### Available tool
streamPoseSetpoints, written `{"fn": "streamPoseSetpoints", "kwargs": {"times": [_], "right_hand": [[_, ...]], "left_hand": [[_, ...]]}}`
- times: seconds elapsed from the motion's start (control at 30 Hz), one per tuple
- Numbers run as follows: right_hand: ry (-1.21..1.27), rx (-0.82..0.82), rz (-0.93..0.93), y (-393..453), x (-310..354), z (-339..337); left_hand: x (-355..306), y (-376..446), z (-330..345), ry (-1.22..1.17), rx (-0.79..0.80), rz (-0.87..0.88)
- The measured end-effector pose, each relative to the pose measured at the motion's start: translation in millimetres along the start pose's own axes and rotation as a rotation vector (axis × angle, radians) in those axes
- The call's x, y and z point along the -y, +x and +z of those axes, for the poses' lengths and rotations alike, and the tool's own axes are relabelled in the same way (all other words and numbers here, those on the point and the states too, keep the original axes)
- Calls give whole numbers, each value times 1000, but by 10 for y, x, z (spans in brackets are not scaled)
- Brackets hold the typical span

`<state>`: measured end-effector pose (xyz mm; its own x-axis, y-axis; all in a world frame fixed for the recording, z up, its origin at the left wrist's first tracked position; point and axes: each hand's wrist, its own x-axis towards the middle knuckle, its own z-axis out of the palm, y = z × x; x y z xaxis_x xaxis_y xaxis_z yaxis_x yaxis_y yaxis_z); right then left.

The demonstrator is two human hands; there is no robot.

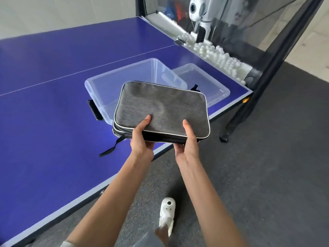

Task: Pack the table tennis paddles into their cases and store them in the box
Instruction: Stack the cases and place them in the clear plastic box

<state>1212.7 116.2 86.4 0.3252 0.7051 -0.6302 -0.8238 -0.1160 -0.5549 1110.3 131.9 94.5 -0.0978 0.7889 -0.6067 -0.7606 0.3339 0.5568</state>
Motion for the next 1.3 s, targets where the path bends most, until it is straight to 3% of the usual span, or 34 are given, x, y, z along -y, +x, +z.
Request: {"fn": "streamPoseSetpoints", "kwargs": {"times": [0.37,0.8,1.3], "right_hand": [[-211,105,99,1267,666,1145],[-472,314,409,2264,586,2027],[-492,134,608,2800,-277,2195]], "left_hand": [[-263,1098,1142,-132,-106,122],[-483,1976,1362,-383,-306,298],[-610,2746,759,-547,-512,-50]]}}
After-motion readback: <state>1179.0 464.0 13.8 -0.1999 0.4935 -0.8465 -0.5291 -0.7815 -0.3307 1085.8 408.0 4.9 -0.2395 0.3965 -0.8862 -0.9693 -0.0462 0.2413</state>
